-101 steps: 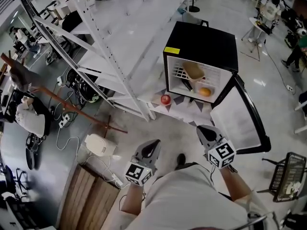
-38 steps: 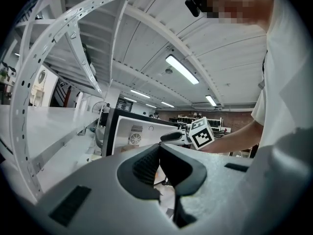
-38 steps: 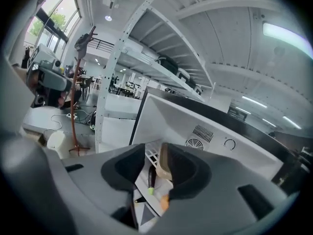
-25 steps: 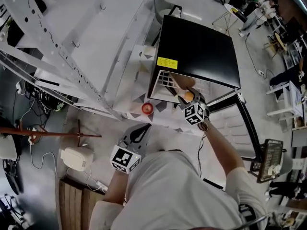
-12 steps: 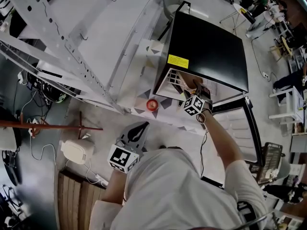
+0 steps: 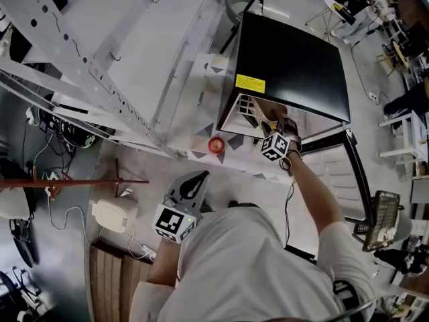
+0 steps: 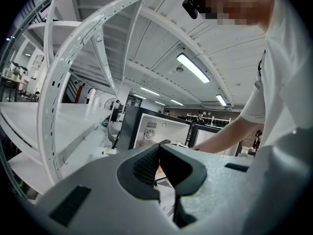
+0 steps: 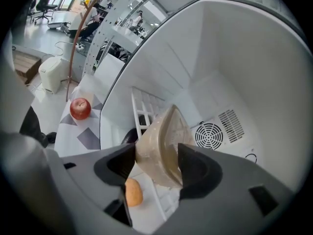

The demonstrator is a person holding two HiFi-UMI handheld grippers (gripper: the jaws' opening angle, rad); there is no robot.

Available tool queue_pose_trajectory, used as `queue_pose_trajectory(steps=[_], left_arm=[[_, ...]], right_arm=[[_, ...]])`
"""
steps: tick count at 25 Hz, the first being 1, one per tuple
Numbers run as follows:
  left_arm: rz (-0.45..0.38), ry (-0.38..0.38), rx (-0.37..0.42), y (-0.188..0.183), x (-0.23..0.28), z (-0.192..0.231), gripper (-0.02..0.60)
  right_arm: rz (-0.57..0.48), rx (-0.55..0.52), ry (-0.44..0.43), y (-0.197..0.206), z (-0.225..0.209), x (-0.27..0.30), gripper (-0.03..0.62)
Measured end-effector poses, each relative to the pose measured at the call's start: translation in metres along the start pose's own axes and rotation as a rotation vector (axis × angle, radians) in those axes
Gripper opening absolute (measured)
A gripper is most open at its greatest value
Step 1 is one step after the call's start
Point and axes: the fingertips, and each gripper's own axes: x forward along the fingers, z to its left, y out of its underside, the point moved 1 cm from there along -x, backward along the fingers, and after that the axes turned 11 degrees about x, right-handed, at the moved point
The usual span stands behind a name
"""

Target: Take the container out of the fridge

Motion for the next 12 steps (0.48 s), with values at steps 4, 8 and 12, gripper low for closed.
queue_pose_trajectory(steps=[4, 8, 12], left_arm=[[-0.002, 0.028, 0.003, 0.000, -0.001, -0.001, 0.005], [-0.007, 0.067, 0.001, 0.002, -0.001, -0.002, 0.005], [-0.007, 0.116, 0.004, 0.005, -0.001, -0.006, 0.005]], right_arm=[[-0.013, 0.037, -0.004, -0.004, -0.001, -0.014, 0.273], [-0.028, 0.078, 0.000, -0.008, -0.004, -0.034, 0.268], [-0.043, 0.128, -0.009, -0.015, -0.002, -0.056, 0.264]])
